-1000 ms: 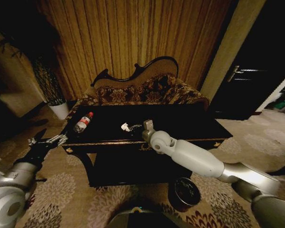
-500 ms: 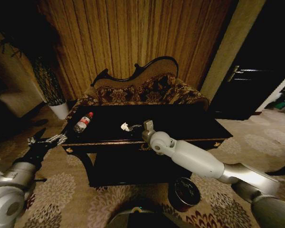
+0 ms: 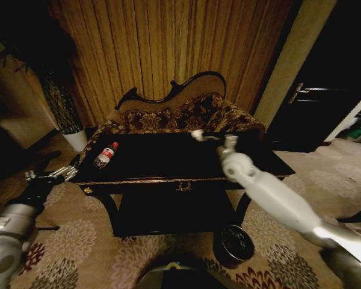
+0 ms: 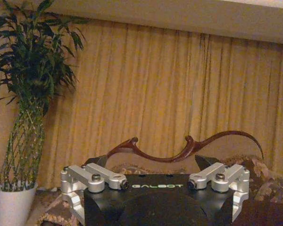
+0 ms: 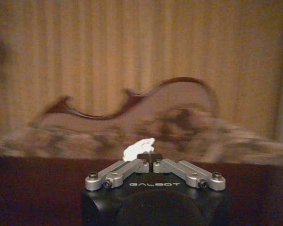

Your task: Move to the front of the table and place the trash on the table into the trash bin.

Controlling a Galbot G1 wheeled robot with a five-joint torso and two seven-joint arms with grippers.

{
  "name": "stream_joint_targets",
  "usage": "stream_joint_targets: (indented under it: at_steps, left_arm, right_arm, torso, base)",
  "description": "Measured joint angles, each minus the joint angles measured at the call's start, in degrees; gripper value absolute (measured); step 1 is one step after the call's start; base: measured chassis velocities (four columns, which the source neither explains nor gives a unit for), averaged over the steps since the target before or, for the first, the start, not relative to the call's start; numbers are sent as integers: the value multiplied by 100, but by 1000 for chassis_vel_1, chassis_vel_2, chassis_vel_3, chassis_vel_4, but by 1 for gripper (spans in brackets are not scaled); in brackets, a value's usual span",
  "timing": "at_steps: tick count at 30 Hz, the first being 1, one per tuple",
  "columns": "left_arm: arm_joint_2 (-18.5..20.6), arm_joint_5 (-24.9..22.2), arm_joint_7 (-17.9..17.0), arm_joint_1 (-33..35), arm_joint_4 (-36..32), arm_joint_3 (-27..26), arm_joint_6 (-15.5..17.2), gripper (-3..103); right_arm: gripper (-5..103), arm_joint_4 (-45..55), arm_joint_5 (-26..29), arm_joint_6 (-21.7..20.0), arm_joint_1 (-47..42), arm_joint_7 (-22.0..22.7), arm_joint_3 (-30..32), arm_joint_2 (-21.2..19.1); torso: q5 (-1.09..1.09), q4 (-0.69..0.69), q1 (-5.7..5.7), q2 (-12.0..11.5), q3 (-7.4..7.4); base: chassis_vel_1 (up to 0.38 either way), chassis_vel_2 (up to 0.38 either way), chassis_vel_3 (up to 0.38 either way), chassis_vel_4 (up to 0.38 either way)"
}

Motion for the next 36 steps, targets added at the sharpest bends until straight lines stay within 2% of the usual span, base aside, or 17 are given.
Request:
stream_joint_targets:
  at_steps: [2,3,6,7,9,12,26,36]
  left_arm:
    - [70,-76,50,-36,144,-24,-66,100]
    - [70,-76,50,-36,144,-24,-66,100]
    - [217,-177,190,-90,357,-60,-165,100]
    - [217,-177,190,-90,357,-60,-165,100]
    - [300,-240,243,-125,460,-57,-223,100]
    - [365,-299,284,-134,546,-54,-254,100]
    - [445,-314,484,-80,731,-57,-336,100]
    - [404,-283,504,-92,719,26,-345,100]
  right_arm:
    - [0,177,-190,130,-646,-76,670,-266]
    - [0,177,-190,130,-646,-76,670,-266]
    - [0,617,-253,293,-1609,-129,1602,-478]
    - [0,617,-253,293,-1609,-129,1602,-478]
    - [0,974,-194,306,-2180,-128,2106,-501]
    - [0,1328,-106,301,-2683,-122,2539,-438]
    - [0,1785,-394,269,-3693,-135,3277,38]
    - [0,1839,-530,359,-4062,-162,3437,193]
  torso:
    - [-4,-1,0,1,-1]
    - [-4,-1,0,1,-1]
    - [-3,4,0,1,-1]
    - [-3,4,0,1,-1]
    - [-6,4,0,1,-1]
    - [-5,3,0,1,-1]
    - [-4,3,1,0,0]
    - [-5,2,1,0,0]
  base:
    - [0,0,0,0]
    - [0,0,0,0]
    - [0,0,0,0]
    - [0,0,0,0]
    - [0,0,0,0]
    - [0,0,0,0]
    - [3,-3,-4,4]
    - [150,-158,-180,143]
